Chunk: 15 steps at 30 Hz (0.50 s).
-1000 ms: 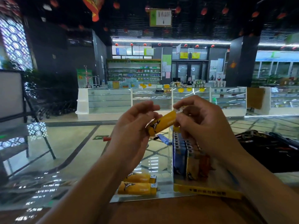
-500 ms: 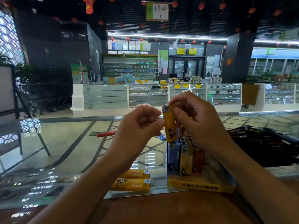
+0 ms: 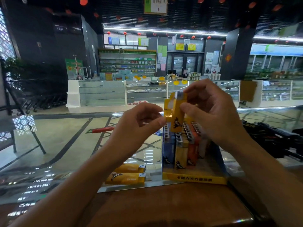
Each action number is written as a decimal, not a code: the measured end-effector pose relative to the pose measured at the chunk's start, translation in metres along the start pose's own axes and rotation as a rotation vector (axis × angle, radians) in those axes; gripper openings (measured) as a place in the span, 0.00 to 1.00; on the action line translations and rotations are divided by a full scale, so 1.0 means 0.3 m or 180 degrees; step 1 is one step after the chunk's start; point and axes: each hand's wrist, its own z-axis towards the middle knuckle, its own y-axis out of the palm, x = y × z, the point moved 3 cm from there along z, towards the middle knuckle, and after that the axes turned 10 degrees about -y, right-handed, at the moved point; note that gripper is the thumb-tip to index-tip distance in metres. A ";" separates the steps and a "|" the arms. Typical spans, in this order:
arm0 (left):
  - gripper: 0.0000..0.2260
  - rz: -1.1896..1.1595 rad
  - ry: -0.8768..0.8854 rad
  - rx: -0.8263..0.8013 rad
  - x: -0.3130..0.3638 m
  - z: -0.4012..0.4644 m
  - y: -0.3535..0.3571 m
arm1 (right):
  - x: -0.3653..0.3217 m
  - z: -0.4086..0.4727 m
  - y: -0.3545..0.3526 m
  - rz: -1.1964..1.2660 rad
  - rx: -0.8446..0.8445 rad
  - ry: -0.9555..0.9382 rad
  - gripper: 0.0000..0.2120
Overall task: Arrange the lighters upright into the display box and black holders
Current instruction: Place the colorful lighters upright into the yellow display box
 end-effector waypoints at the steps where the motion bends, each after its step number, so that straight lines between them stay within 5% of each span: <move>1: 0.17 0.0040 -0.0134 -0.0047 -0.013 0.005 -0.005 | 0.003 -0.006 -0.035 -0.0036 0.0181 0.0008 0.11; 7: 0.42 0.1206 -0.0938 -0.0985 -0.094 -0.003 0.022 | 0.077 -0.085 -0.199 -0.0644 0.0747 0.0116 0.10; 11: 0.50 0.2108 -0.1026 -0.1524 -0.113 -0.024 0.056 | 0.148 -0.151 -0.201 -0.1079 0.0324 0.0266 0.10; 15: 0.51 0.2499 -0.1107 -0.1520 -0.112 -0.033 0.076 | 0.155 -0.174 -0.195 -0.1467 -0.0068 0.0282 0.11</move>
